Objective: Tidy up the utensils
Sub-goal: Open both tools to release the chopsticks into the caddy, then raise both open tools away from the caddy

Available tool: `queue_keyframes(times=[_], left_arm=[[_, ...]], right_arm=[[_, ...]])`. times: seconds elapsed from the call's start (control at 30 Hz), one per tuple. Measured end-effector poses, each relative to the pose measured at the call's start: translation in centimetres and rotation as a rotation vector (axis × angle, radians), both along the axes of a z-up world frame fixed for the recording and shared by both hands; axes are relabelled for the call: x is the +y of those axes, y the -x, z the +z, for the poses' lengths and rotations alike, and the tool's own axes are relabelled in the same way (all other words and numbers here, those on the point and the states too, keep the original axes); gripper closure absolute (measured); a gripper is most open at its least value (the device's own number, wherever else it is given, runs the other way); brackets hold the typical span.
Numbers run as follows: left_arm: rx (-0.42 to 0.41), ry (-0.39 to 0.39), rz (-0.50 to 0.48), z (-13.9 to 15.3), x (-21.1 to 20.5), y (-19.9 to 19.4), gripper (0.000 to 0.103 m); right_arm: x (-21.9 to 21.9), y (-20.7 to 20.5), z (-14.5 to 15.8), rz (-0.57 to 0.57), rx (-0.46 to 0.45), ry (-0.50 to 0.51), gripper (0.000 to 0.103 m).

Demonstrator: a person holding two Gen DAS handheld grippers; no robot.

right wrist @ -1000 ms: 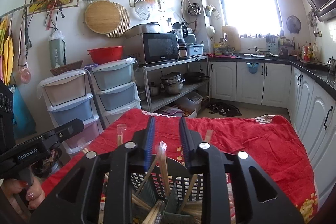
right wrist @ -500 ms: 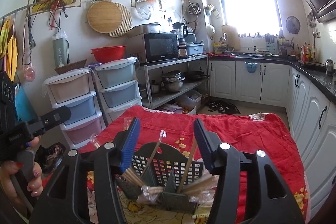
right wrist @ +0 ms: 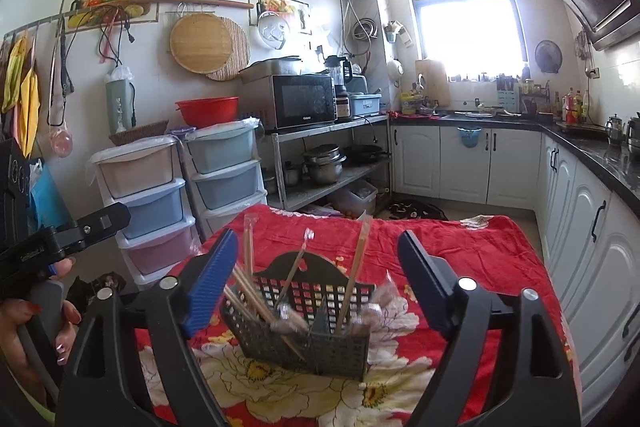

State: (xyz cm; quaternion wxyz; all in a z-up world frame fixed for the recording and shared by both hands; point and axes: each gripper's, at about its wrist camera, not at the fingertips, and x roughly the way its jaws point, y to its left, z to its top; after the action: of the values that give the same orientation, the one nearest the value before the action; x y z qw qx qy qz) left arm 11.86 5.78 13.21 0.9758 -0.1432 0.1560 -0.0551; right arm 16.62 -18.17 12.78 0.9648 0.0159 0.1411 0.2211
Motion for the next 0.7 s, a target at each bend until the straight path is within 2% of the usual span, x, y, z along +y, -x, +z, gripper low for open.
queue_keyframes(times=[0.23, 0.7], left_arm=[[0.037, -0.028, 0.025, -2.0, -0.5, 1.4, 0.011], [0.156, -0.053, 0.027, -7.3, -1.4, 2.5, 0.011]], right_arm=[[-0.5, 2.5, -2.1, 0.000, 0.028, 0.020, 0.012], [-1.1, 3.8, -7.2, -0.021, 0.147, 0.063, 0.009]])
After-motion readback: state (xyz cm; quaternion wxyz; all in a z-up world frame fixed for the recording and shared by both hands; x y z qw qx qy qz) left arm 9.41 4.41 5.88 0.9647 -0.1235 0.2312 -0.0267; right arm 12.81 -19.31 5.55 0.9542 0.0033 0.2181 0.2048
